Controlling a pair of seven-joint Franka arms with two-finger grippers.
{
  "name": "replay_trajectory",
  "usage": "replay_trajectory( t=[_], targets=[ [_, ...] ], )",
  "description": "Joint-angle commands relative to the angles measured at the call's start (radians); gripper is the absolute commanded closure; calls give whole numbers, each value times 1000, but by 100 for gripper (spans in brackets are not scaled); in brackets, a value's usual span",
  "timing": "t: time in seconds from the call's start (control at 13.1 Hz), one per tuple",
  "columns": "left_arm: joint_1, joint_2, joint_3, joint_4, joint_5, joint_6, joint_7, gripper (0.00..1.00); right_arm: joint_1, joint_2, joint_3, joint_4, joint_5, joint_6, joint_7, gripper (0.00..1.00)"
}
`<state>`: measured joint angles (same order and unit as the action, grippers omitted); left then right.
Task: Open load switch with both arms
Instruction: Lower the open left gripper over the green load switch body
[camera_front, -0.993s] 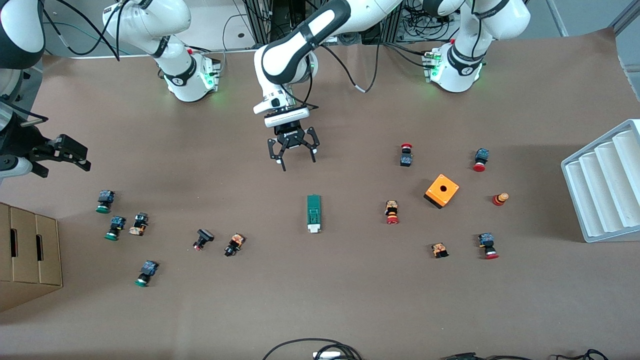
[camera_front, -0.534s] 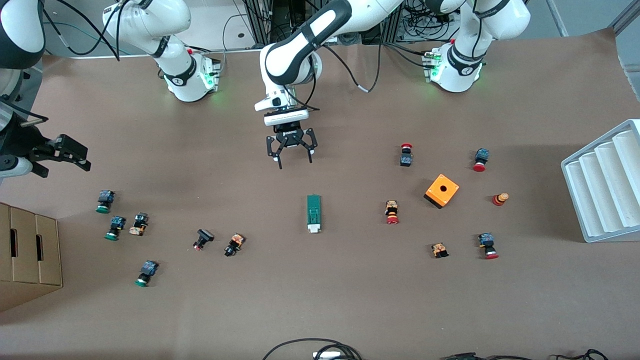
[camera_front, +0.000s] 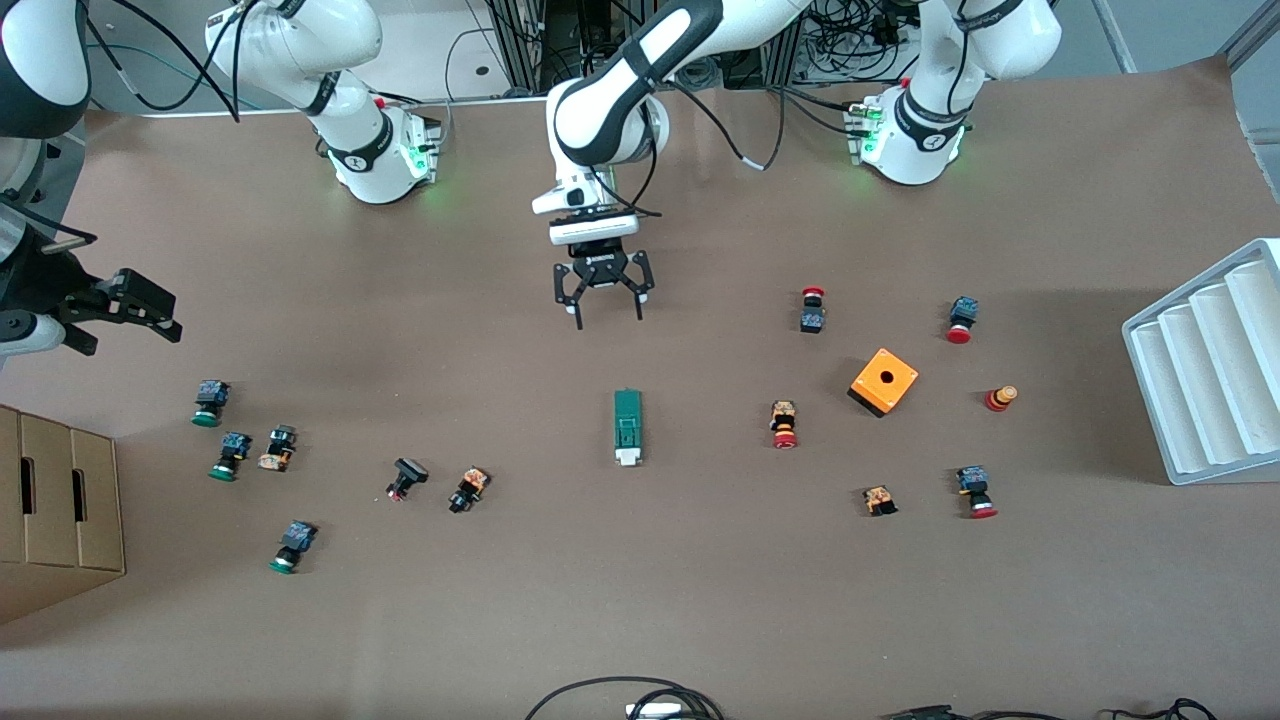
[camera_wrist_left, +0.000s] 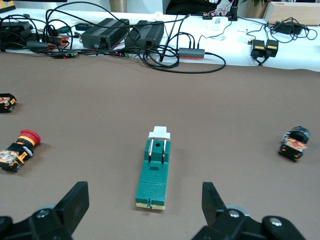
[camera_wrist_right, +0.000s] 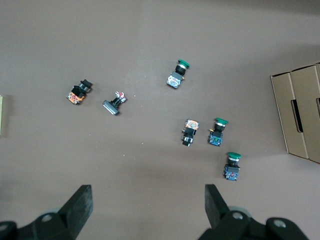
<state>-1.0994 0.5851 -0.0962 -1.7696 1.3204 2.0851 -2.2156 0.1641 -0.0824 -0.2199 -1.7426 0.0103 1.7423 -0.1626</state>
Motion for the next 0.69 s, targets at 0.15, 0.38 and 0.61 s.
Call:
replay_trajectory(
  t=[0.15, 0.38, 0.61],
  targets=[
    [30, -5, 1, -50, 106, 30, -93, 0, 3, 10, 2, 23, -29, 5, 1, 0],
    [30, 33, 0, -47, 246, 30, -283, 0, -5, 19, 2, 21, -29, 2, 3, 0],
    [24, 64, 0, -44, 286, 18, -340, 0, -5, 20, 1, 23, -29, 0, 2, 0]
  ],
)
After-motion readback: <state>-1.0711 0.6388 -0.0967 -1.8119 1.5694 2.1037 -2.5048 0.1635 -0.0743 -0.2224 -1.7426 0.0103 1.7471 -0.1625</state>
